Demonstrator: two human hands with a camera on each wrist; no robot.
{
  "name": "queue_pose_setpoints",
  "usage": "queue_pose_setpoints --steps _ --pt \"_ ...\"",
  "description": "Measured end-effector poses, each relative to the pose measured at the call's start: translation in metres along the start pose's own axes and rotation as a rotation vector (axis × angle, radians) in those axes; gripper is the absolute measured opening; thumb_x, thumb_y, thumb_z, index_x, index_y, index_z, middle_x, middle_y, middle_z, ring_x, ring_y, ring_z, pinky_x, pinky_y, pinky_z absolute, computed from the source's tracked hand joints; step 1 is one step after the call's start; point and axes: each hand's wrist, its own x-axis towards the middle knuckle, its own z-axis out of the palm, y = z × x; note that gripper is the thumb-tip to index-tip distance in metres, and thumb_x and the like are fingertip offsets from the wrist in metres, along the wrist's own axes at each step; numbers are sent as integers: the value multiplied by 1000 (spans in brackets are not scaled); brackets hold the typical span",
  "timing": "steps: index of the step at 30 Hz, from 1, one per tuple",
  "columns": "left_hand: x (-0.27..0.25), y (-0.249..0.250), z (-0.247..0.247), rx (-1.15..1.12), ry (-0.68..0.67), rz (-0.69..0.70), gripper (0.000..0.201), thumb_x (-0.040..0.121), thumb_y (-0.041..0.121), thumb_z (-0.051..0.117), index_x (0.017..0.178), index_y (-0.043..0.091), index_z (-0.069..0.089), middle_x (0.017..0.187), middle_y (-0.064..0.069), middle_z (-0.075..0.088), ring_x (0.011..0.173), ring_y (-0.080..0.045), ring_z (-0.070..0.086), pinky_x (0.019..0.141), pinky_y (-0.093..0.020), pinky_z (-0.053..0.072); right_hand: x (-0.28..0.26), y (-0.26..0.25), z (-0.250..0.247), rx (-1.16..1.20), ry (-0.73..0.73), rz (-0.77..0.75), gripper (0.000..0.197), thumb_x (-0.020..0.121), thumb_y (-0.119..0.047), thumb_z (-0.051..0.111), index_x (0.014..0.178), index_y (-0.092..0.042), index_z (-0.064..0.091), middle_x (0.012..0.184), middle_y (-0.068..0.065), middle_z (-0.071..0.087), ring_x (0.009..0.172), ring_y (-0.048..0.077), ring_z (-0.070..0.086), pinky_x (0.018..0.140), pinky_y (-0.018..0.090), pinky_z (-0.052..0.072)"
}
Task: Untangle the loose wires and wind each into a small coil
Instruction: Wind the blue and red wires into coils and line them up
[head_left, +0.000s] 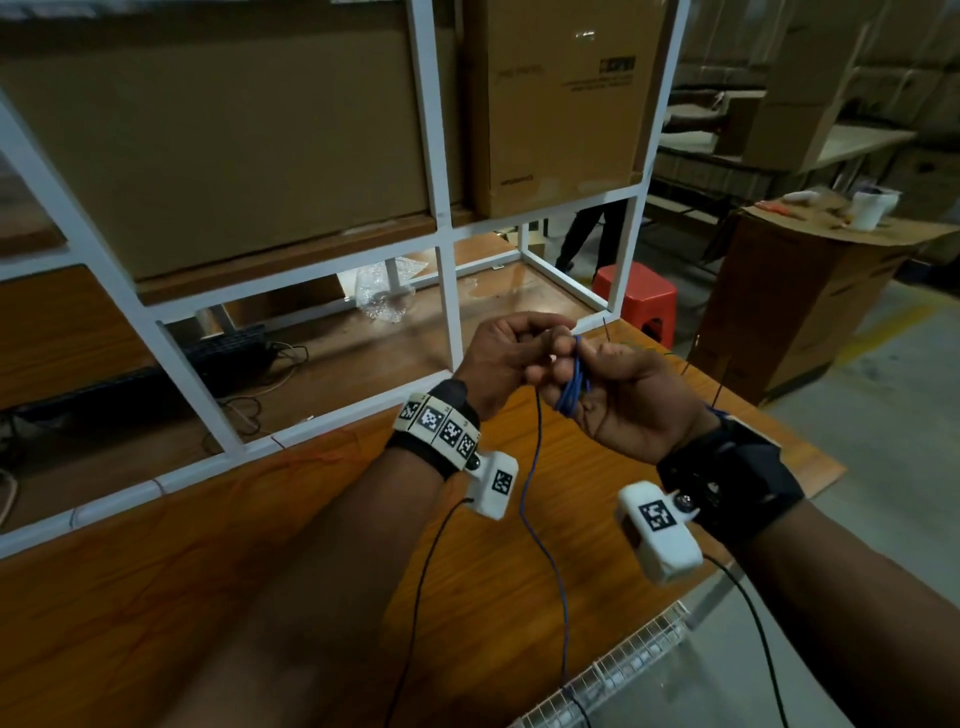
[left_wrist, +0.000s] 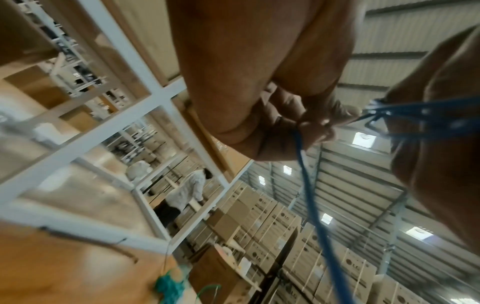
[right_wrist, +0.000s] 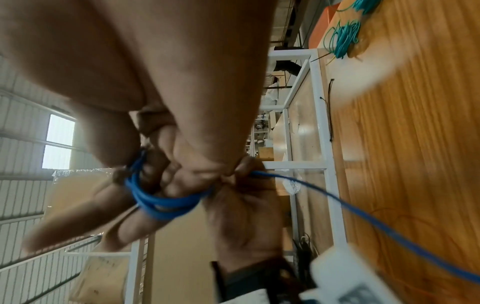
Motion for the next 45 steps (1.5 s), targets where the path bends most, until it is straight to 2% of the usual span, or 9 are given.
queue_pose_setpoints --steps 6,10,13,17,23,26,37,40,45 --pt "-18 -54 26 -89 45 -261 9 100 12 58 97 6 65 67 -2 57 55 -16 50 54 -28 45 18 -3 12 -9 397 -298 25 108 -13 35 106 -5 59 111 17 75 115 27 69 105 36 54" --pt "-49 -75 33 -28 40 -331 22 103 25 57 105 8 72 63 0 42 50 -14 33 49 -26 36 13 -17 -19 -735 718 -424 30 112 -19 39 110 -7 66 112 6 77 109 15 68 98 36 53" --pt "-59 -74 23 186 74 -293 20 99 26 63 97 11 76 69 -9 49 52 -12 41 52 -27 40 -4 -25 -44 -1346 884 -187 27 109 -28 47 104 -21 72 106 -8 76 105 10 67 90 36 52" --pt "-57 -58 6 651 127 -114 13 93 28 70 94 17 78 82 7 72 73 -2 63 67 -28 54 -24 -12 -49 -1589 675 278 23 108 -22 49 103 -18 70 101 -9 76 103 9 67 83 27 50" --pt "-46 -16 -3 861 38 91 17 80 26 83 96 24 78 86 8 72 81 -5 66 74 -23 55 -43 -1 -24 -1273 366 574 31 111 -32 42 117 -14 67 103 2 80 111 31 66 96 41 51" --pt "-37 -4 -9 735 -25 108 17 76 16 87 92 13 80 85 3 77 81 -7 71 75 -22 57 -55 2 -29 -896 284 472 48 108 -41 39 123 -2 63 110 20 75 124 46 57 104 56 41" --pt "-27 -17 6 382 -14 76 11 84 6 79 93 0 78 71 -12 72 58 -21 60 54 -33 53 -53 4 -27 -196 -59 263 27 103 -20 59 116 4 61 102 22 73 118 36 65 105 41 51" --pt "-34 -38 22 211 42 34 14 88 7 73 93 19 79 72 -6 72 59 -20 62 55 -34 54 -41 0 -16 5 -37 56 22 105 -14 52 118 3 55 110 23 71 110 32 69 100 37 56" --pt "-55 -69 51 97 90 -246 27 98 21 64 111 -2 70 75 -12 70 53 -16 57 52 -27 51 -21 -20 -1 49 477 -386 29 111 -20 36 122 0 53 124 24 70 121 30 68 98 36 58"
